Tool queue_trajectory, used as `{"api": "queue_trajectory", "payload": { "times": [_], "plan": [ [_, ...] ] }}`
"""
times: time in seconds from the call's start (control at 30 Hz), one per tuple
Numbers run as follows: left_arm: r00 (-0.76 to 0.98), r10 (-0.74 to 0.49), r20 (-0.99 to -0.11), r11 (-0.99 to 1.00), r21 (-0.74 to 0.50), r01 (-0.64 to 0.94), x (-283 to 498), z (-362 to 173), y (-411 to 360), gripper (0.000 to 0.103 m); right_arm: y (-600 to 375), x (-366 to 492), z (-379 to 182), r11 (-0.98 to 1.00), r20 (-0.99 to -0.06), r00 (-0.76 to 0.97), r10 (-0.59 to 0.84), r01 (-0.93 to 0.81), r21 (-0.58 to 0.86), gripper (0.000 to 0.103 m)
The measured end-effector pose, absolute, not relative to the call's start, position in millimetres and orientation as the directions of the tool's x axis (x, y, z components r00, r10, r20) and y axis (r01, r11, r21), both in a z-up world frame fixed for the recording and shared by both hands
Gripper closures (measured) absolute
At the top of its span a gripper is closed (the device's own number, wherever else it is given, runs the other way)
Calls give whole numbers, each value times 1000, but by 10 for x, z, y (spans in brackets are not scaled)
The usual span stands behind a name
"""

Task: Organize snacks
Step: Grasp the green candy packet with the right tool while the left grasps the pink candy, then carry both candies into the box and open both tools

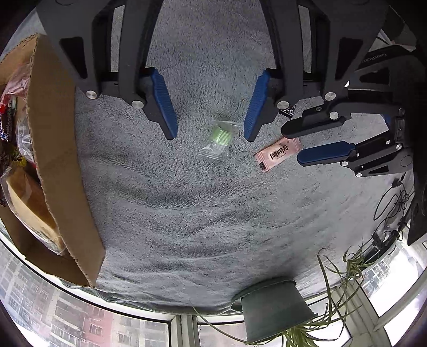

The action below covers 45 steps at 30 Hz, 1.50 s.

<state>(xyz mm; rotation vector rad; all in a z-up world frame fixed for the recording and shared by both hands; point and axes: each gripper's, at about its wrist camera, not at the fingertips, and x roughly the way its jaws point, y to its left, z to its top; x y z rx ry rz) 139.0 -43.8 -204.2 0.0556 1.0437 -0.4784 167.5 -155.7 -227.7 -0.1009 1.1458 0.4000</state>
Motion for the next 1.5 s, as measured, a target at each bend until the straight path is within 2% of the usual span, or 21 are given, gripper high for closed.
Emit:
{"api": "queue_trajectory", "payload": {
  "times": [0.07, 0.13, 0.2, 0.37, 0.5, 0.53, 1.03, 1.5],
  "plan": [
    [415, -347, -841, 896, -166, 413, 1393, -2050, -459, 73, -1526, 1703, -2308, 924, -905, 340, 257, -361, 127, 55],
    [414, -344, -843, 895, -161, 415, 1401, -2064, -469, 73, -1502, 1718, -2319, 924, -906, 340, 251, -362, 121, 57],
    [411, -336, -848, 895, -152, 418, 1410, -2087, -482, 81, -1483, 1729, -2318, 924, -908, 339, 246, -366, 113, 57],
    [419, -316, -851, 897, -125, 423, 1412, -2117, -506, 84, -1425, 1737, -2320, 919, -914, 346, 211, -388, 65, 64],
    [428, -305, -851, 896, -104, 431, 1406, -2122, -530, 84, -1414, 1730, -2317, 912, -917, 353, 185, -409, 26, 82],
    [431, -301, -851, 896, -97, 433, 1406, -2125, -540, 85, -1428, 1737, -2316, 913, -918, 351, 187, -407, 30, 83],
    [429, -345, -835, 903, -171, 394, 1392, -2064, -411, 85, -1569, 1696, -2228, 921, -897, 367, 247, -378, 99, 83],
    [459, -405, -790, 891, -230, 390, 1383, -1735, -418, 85, -2067, 1544, -1658, 937, -829, 479, 288, -320, 140, 83]
  ]
}}
